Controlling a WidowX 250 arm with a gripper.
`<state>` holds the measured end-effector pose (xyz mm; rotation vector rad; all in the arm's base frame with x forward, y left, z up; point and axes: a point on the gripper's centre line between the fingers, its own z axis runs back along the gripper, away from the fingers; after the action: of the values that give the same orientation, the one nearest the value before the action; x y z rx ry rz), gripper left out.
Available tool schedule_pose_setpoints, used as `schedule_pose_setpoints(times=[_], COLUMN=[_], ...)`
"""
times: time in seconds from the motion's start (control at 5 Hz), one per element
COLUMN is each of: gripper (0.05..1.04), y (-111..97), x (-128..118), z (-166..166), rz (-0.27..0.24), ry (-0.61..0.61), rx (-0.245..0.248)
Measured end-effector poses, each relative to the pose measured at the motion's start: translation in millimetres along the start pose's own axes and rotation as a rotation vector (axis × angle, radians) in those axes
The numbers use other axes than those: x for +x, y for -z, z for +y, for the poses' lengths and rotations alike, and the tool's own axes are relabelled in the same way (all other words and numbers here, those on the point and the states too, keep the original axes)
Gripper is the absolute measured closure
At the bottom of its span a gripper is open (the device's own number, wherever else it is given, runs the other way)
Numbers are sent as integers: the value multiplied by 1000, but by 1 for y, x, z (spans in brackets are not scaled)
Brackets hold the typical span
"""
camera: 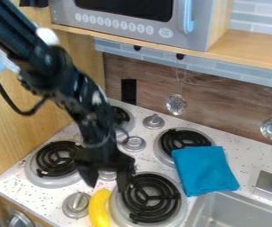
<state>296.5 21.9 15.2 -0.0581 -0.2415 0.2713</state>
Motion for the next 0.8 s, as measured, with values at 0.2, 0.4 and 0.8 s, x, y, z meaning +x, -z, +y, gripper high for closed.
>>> schedule_pose_setpoints(times=[0.2,0.4,0.8], gripper=[97,97,97], y=[-34,-36,-36], x=[2,2,2], z=[-10,-11,-11], rz=[96,99,99], ry=[107,113,113], rx=[-71,-75,-75])
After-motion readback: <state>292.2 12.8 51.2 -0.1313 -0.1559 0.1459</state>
